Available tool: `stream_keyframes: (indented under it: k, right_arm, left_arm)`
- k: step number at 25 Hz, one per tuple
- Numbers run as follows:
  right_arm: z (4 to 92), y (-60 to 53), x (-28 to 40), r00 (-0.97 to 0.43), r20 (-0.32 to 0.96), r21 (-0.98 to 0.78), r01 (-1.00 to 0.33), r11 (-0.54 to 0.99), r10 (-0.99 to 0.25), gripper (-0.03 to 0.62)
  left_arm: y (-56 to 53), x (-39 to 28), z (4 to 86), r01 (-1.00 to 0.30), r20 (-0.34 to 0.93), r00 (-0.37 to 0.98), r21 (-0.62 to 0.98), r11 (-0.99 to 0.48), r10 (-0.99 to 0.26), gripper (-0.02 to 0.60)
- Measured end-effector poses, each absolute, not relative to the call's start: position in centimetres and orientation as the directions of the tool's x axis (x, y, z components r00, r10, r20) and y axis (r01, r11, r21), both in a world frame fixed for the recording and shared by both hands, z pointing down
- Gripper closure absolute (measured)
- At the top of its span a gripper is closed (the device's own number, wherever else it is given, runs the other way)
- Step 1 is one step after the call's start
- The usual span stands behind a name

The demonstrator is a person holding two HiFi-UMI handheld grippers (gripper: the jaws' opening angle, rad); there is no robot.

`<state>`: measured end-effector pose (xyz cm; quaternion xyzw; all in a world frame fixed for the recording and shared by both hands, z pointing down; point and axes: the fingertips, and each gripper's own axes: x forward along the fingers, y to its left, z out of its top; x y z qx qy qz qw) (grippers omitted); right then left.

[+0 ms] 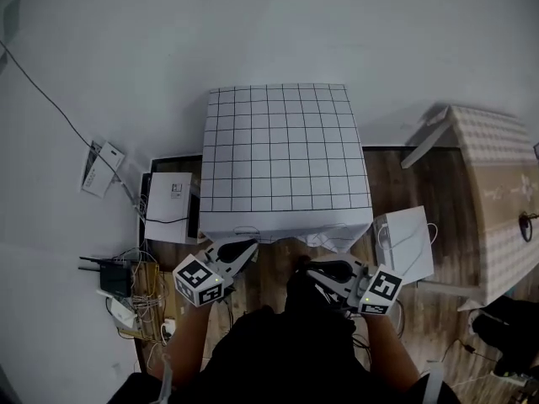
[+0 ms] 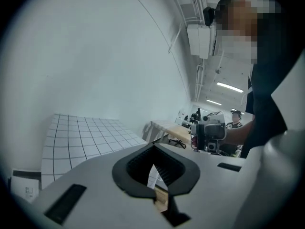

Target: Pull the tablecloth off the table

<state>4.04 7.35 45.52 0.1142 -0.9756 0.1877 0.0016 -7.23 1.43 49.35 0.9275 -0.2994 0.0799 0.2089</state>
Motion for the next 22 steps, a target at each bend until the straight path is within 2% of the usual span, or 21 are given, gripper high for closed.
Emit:
stream_keyframes:
  k: [10, 13, 17, 22]
  right_arm:
    - [46.0, -5.3, 7.5, -0.98, 0.064, -0.348, -0.198, 0.916, -0.187, 0.563]
    - [46.8, -8.9, 6.8, -0.977, 0.077, -0.356, -0.212, 0.91, -0.197, 0.481]
    - [47.9, -12.7, 5.2, -0.972, 0.127, -0.368, -0.231, 0.901, -0.198, 0.446]
    - [50.4, -18.1, 3.3, -0.946, 0.201, -0.373, -0.314, 0.873, -0.254, 0.384]
  left_arm:
    - [-8.8, -6.0, 49.0, -0.681, 0.37, 0.723, 0.238, -0.693, -0.584, 0.572]
    - [-12.1, -6.7, 49.7, -0.688, 0.4, 0.708, 0.2, -0.698, -0.583, 0.572]
    - [-15.4, -7.5, 51.1, -0.667, 0.41, 0.721, 0.191, -0.72, -0.559, 0.572]
    - [-19.8, -8.5, 54.2, -0.614, 0.427, 0.762, 0.236, -0.753, -0.487, 0.571]
